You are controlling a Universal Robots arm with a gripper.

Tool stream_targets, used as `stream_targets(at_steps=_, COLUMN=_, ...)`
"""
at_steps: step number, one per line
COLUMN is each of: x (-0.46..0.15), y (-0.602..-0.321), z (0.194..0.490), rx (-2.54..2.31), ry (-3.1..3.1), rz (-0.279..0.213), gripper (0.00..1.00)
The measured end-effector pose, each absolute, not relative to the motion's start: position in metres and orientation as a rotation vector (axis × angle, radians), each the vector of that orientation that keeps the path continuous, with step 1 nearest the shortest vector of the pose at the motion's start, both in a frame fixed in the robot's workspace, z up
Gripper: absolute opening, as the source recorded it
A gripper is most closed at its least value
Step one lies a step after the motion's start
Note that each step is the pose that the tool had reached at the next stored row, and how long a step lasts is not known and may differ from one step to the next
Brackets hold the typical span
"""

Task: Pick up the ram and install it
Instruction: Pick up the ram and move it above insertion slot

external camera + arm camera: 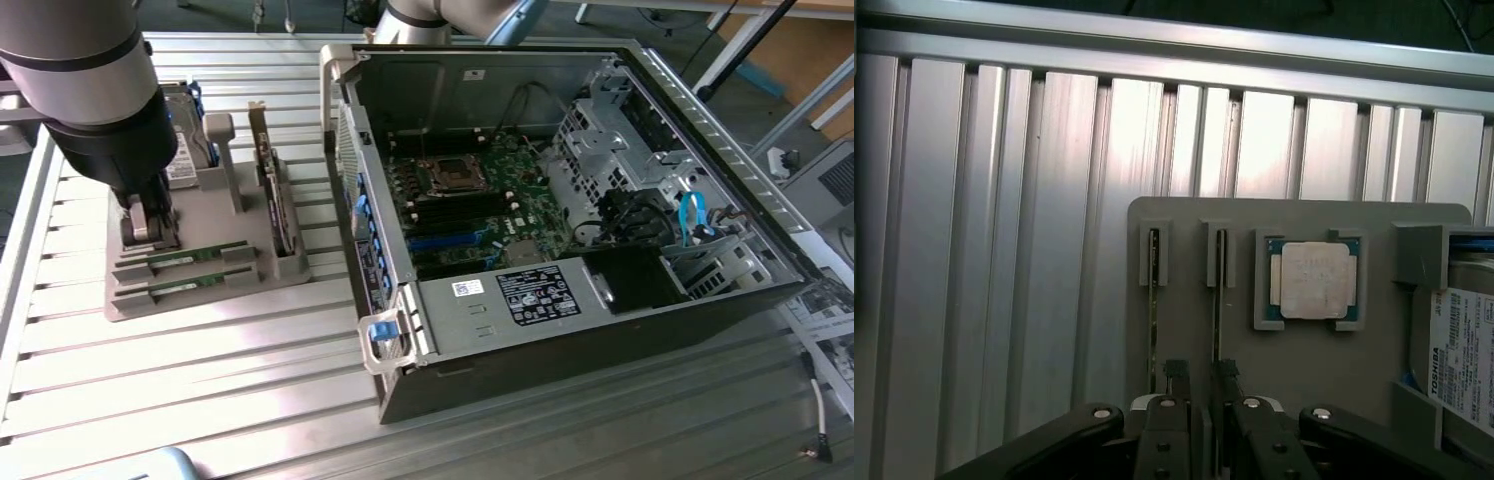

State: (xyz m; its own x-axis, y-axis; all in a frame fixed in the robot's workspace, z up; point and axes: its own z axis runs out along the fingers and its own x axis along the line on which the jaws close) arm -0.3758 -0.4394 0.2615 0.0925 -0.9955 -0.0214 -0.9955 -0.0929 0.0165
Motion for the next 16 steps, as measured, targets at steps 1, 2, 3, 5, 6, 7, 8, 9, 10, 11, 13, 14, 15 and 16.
stream_targets(at_steps=1, x=-0.376, y=-0.439, z=0.262, rx=-2.32, ry=2.114, rz=0.042, gripper=0.24)
stream_targets(at_steps=2, x=-0.376, y=-0.439, z=0.261, rx=-2.32, ry=2.114, rz=0.042, gripper=0.24)
stream_targets(at_steps=3, x=-0.376, y=-0.439, z=0.261, rx=-2.32, ry=2.114, rz=0.042, gripper=0.24)
stream_targets(at_steps=5, x=-0.376, y=-0.439, z=0.261, rx=-2.32, ry=2.114, rz=0.042, gripper=0.24)
stream_targets(at_steps=6, x=-0.376, y=-0.44, z=0.261, rx=-2.32, ry=2.114, rz=0.042, gripper=0.24)
stream_targets(at_steps=7, x=-0.376, y=-0.441, z=0.261, rx=-2.32, ry=2.114, rz=0.042, gripper=0.24)
stream_targets(at_steps=8, x=-0.376, y=-0.442, z=0.261, rx=-2.32, ry=2.114, rz=0.042, gripper=0.24)
stream_targets(at_steps=9, x=-0.376, y=-0.443, z=0.261, rx=-2.32, ry=2.114, rz=0.042, gripper=0.24)
stream_targets(at_steps=10, x=-0.376, y=-0.444, z=0.261, rx=-2.32, ry=2.114, rz=0.042, gripper=0.24)
stream_targets(at_steps=11, x=-0.376, y=-0.445, z=0.261, rx=-2.32, ry=2.114, rz=0.042, gripper=0.24)
stream_targets(at_steps=13, x=-0.376, y=-0.447, z=0.261, rx=-2.32, ry=2.114, rz=0.042, gripper=0.24)
stream_targets(at_steps=14, x=-0.376, y=-0.448, z=0.261, rx=-2.32, ry=2.114, rz=0.042, gripper=0.24)
stream_targets(at_steps=15, x=-0.376, y=-0.449, z=0.261, rx=-2.32, ry=2.114, rz=0.043, gripper=0.24)
stream_targets(at_steps=16, x=-0.376, y=-0.451, z=0.261, rx=-2.32, ry=2.114, rz=0.042, gripper=0.24)
